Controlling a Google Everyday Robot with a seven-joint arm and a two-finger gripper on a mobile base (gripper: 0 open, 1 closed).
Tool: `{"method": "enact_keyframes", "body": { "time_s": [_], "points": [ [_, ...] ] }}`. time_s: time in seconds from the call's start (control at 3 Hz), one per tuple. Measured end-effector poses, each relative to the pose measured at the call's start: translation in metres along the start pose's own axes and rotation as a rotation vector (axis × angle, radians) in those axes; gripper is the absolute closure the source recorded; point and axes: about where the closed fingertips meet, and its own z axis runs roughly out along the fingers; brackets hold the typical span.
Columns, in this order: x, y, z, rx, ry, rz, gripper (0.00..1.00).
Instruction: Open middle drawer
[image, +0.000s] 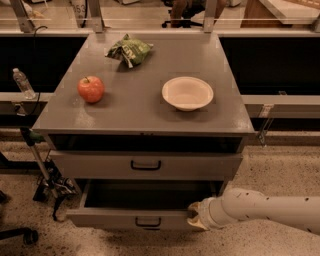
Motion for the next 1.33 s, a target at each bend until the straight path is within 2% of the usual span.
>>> {"method": "enact_keyframes", "body": {
  "time_s": [1.33],
  "points": [
    [-0.0004, 0.0002, -0.0006, -0.001, 0.0, 0.0, 1.0]
  ]
}}
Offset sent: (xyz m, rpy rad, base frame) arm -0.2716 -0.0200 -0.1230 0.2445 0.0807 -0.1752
